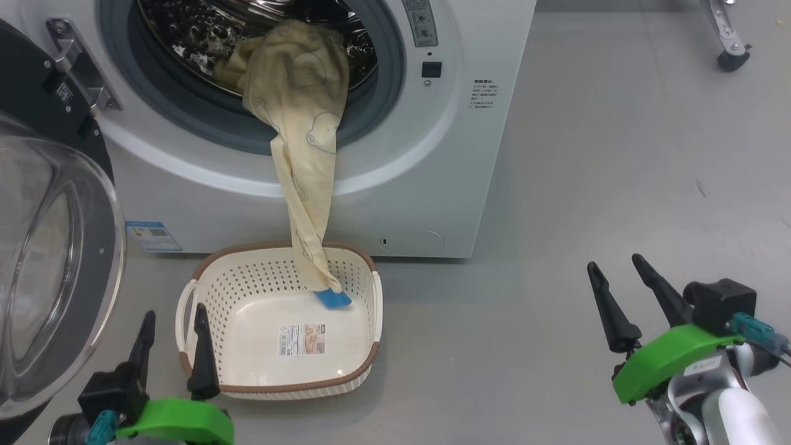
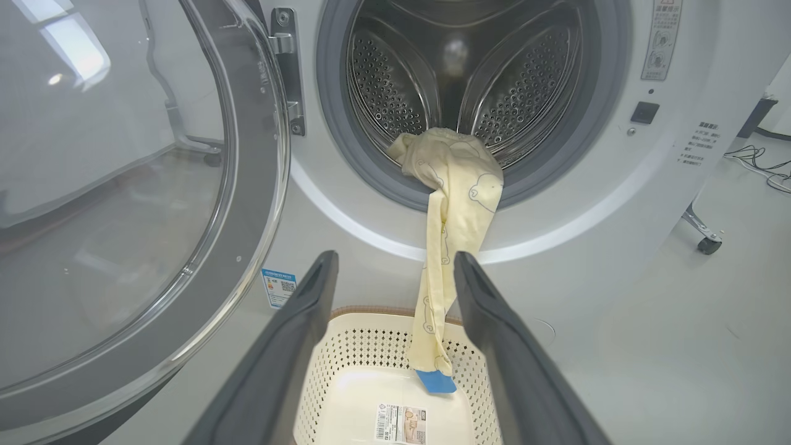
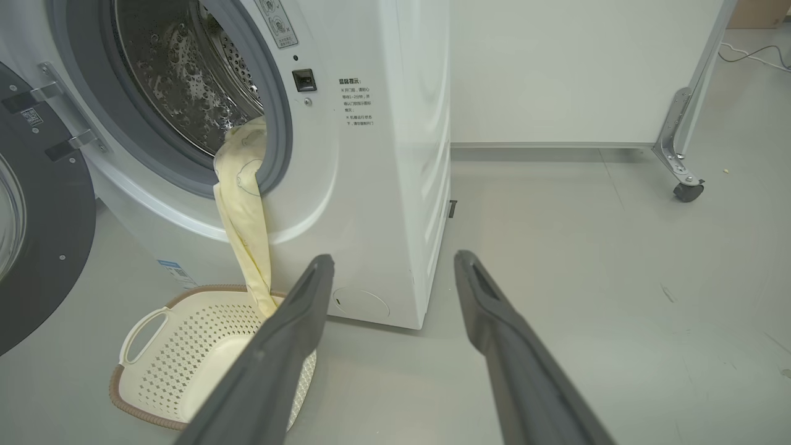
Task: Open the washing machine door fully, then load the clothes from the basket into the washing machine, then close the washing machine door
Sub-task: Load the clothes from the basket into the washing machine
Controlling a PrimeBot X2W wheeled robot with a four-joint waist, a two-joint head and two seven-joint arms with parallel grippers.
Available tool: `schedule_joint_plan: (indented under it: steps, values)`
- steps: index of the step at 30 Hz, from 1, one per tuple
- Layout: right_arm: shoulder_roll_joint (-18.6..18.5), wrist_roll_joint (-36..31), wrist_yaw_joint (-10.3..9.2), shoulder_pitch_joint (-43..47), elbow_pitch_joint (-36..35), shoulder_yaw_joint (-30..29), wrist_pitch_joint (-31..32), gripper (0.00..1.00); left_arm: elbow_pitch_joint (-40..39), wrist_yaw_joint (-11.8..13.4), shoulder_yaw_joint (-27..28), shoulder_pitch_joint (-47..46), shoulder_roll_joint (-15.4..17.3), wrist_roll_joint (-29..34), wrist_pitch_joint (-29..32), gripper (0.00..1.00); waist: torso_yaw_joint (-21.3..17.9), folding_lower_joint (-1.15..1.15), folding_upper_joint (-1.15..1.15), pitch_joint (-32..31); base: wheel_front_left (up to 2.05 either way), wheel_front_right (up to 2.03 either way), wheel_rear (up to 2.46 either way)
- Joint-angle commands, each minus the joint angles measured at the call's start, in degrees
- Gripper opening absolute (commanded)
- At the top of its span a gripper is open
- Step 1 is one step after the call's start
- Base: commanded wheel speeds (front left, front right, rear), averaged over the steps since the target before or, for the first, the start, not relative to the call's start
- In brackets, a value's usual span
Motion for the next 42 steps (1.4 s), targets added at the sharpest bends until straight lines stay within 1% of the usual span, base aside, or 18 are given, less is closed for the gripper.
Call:
schedule_joint_plan:
  steps: [1, 12, 27, 32, 37, 42]
  values:
    - [-0.64, -0.5, -0.01, -0.5, -2.39, 0.91, 0.2, 1.0, -2.28, 0.36, 2.45, -1.18, 0.69, 0.68, -0.34, 1.0, 0.34, 0.01, -0.01, -0.55, 0.0, 0.0, 0.0]
    - [-0.64, -0.79, -0.01, 0.84, -3.67, 1.26, 1.53, 1.0, -1.92, 0.19, 2.3, 0.4, 0.66, 0.78, -0.34, 1.0, 0.53, 0.01, -0.01, -1.74, 0.0, 0.0, 0.0]
    - [-0.64, -0.79, -0.01, 1.11, -5.27, 1.43, 2.03, 1.0, -1.59, 0.09, 1.25, -1.2, 0.72, 1.01, -0.3, 1.0, 0.16, 0.01, -0.01, 0.14, 0.0, 0.0, 0.0]
    - [-0.64, -0.57, -0.01, 0.22, -5.81, 1.73, 1.69, 1.0, -0.67, -0.63, 1.19, -3.13, 1.05, 0.64, -0.08, 1.0, -0.37, 0.01, -0.01, 2.55, 0.0, 0.0, 0.0]
    - [-0.64, -0.19, -0.01, -0.94, -6.88, 1.53, 1.24, 1.0, 1.41, -2.07, 0.47, -7.0, 1.22, 0.38, 0.88, 1.0, -0.94, 0.01, -0.01, 7.0, 0.0, 0.0, 0.0]
    - [-0.64, -0.08, -0.01, -3.37, -7.94, 1.75, 0.55, 1.0, 6.7, -4.7, 0.31, -13.69, 1.3, -0.49, 1.16, 1.0, -2.19, 0.01, -0.01, 13.11, 0.0, 0.0, 0.0]
